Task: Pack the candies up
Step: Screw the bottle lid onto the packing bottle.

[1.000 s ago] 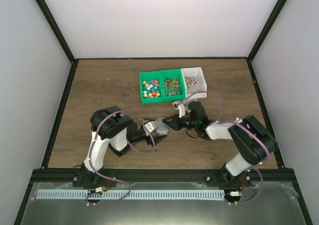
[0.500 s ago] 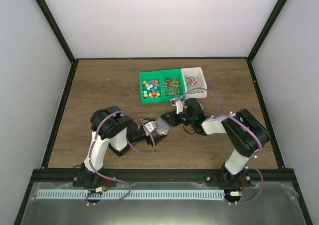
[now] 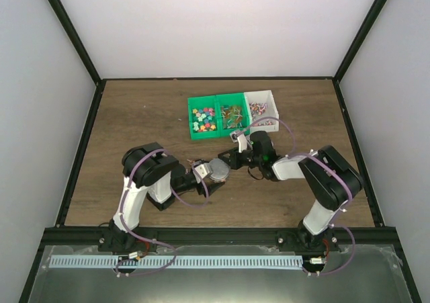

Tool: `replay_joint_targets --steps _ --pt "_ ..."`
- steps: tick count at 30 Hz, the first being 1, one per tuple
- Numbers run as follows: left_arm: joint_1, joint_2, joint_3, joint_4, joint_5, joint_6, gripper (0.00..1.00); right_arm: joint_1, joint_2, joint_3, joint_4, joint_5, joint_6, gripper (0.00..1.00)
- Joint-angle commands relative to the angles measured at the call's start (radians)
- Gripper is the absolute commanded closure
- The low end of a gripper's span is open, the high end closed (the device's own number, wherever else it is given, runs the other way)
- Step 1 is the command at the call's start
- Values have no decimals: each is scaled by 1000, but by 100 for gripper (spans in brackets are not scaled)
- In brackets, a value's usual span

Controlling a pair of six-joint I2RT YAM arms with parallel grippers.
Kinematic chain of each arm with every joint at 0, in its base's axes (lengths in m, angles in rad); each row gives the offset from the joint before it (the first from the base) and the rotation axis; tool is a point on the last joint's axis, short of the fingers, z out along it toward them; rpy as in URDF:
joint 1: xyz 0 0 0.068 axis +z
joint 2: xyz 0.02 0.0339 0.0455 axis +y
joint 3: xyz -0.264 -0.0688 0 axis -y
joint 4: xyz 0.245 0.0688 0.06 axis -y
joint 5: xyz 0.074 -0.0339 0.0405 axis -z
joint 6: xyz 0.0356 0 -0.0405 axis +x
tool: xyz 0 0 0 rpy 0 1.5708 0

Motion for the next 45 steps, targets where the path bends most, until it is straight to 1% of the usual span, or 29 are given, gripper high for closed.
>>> replay_joint_targets --steps 1,4,12,17,21,31,38,45 --pt "13 114 -48 217 -35 -50 11 3 63 -39 -55 -94 15 97" --pt "16 117 -40 215 -53 -60 11 2 82 -73 -4 -147 39 99" --pt "24 127 -26 216 -106 -78 11 2 84 -176 113 -227 93 99" --pt "30 125 -27 215 -119 -85 11 2 66 -233 161 -231 114 99" --pt "32 123 -27 215 -129 -81 11 5 55 -282 225 -265 144 99" --pt "45 111 -34 215 -131 -75 11 43 -26 -380 295 -250 192 99" --pt "50 101 -40 216 -94 -76 11 42 -93 -419 275 -219 205 99" --pt "54 97 -46 217 -79 -66 11 39 -202 -407 193 -152 193 99"
